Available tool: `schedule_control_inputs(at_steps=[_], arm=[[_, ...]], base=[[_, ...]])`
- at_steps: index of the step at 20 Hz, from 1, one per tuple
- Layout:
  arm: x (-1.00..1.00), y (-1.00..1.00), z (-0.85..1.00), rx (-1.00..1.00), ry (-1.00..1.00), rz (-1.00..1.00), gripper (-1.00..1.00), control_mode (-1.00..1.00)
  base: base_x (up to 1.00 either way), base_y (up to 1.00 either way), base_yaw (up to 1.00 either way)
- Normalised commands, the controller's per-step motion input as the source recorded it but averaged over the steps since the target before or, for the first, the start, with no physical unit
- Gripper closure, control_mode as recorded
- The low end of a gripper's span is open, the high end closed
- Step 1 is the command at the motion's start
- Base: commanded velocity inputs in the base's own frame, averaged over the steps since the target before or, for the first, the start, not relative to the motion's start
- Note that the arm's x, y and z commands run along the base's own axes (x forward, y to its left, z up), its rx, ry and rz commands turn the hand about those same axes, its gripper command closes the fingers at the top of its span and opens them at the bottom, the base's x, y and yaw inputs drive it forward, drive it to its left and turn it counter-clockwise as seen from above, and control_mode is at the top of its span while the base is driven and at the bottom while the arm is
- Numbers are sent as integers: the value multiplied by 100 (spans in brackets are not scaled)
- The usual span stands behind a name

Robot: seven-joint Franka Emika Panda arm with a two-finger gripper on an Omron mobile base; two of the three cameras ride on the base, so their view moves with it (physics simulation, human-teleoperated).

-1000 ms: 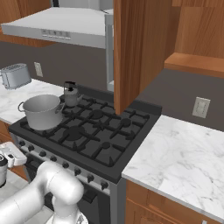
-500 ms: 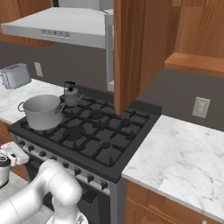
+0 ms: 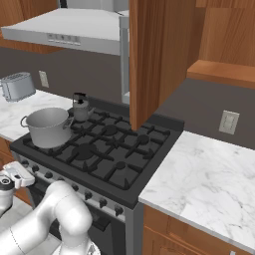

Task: Pick the kettle from the cabinet and place it on a stove burner. Then pick the pot from the counter and place it on another stove burner. Finally, turn both burners on.

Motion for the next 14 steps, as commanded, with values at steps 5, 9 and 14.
schedule_control_inputs(at_steps=[5, 9, 14], arm=[[9, 0, -6, 0, -5, 0, -100, -100], [8, 1, -6, 0, -5, 0, -100, -100], [4, 0, -5, 0, -3, 0, -100, -100]], base=[[0, 0, 0], [0, 0, 0], [0, 0, 0]])
